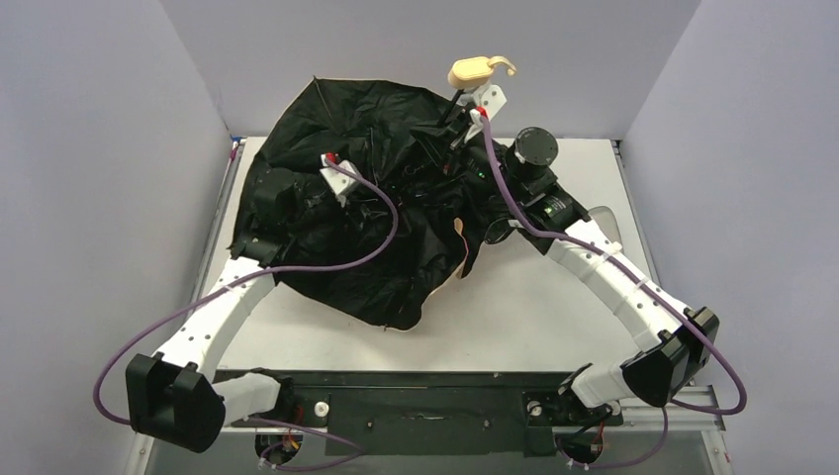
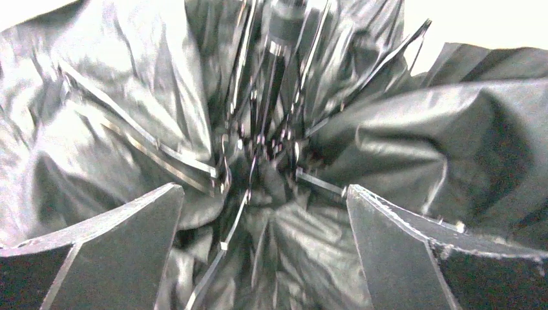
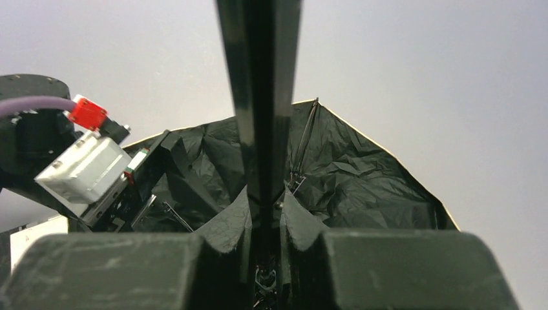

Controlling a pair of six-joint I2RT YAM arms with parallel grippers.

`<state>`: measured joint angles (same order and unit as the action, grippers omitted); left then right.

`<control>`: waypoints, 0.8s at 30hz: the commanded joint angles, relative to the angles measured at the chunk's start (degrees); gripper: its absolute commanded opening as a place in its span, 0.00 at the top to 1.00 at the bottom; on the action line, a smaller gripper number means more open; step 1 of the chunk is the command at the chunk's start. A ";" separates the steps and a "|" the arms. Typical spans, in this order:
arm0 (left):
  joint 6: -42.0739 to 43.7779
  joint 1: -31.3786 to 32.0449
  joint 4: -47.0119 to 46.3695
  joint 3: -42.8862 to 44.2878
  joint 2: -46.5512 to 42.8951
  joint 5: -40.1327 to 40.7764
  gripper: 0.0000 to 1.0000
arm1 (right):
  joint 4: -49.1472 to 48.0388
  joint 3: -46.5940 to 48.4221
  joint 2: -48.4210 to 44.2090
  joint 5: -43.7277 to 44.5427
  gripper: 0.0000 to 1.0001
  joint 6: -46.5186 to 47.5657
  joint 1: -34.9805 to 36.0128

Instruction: Open the umbrella

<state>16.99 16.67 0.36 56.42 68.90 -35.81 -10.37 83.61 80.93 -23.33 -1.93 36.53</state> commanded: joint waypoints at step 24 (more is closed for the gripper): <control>11.19 11.51 -8.81 -15.15 3.71 17.43 0.03 | -3.20 8.41 -1.70 2.48 1.00 -5.14 1.02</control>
<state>23.16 28.95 -15.35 43.44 73.60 -20.95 -3.38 85.19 81.52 -21.93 -4.80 39.33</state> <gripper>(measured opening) 0.969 0.073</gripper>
